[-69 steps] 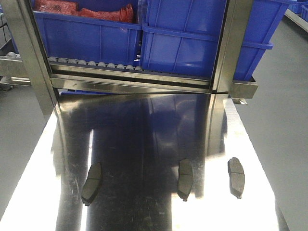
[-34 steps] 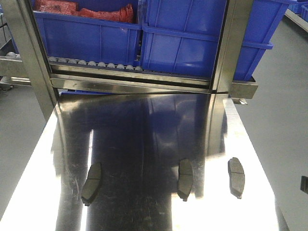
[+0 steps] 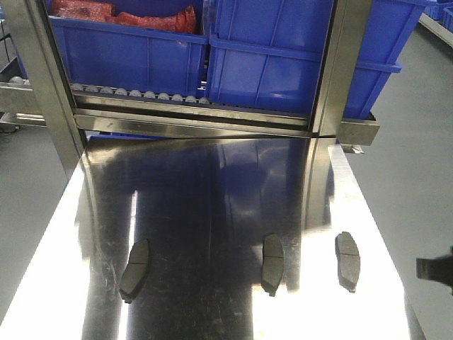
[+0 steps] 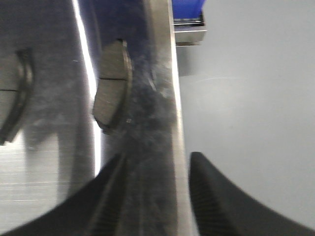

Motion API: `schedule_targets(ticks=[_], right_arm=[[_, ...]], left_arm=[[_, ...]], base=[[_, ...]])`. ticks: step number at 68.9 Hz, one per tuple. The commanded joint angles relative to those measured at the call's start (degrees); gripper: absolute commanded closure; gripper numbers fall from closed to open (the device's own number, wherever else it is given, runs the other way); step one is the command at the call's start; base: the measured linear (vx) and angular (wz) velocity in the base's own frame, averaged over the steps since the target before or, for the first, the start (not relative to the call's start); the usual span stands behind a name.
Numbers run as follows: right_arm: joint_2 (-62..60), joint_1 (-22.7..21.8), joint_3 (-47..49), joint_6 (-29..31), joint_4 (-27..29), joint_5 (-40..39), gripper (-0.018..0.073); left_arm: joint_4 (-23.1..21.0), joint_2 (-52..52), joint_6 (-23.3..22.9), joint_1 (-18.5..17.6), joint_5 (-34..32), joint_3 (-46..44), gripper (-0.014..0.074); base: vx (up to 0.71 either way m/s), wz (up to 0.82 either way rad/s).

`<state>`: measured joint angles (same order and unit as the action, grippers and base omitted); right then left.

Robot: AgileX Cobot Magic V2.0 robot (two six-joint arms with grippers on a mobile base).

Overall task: Move and align brake pads A on conveyor
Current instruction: 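Lower the right gripper onto the outermost brake pad and grasp it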

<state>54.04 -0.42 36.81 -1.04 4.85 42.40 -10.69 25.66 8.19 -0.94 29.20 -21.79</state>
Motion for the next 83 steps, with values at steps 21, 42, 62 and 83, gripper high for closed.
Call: schedule_targets(ticks=[21,42,62,83], right_arm=[[13.9,2.7,9.2,5.3,6.8,-3.2,0.0069],[28.4,11.3,17.1,-11.3,-6.6,-2.6,0.0075],[41.0,11.2,24.7,-12.4,-7.7,1.5,0.0075],[48.7,11.2,32.4,-12.4,-6.7,7.1,0.0075]], left_arm=[[-1.1,0.2,-0.2,-0.2,-5.4,-1.7,0.0603],[-1.1,0.2,-0.2,-0.2,-5.4,-1.7,0.0603],[-1.1,0.2,-0.2,-0.2,-5.4,-1.7,0.0603],[-1.1,0.2,-0.2,-0.2,-5.4,-1.7,0.0603]], base=[[0.0,0.0],[0.0,0.0],[0.0,0.0],[0.0,0.0]])
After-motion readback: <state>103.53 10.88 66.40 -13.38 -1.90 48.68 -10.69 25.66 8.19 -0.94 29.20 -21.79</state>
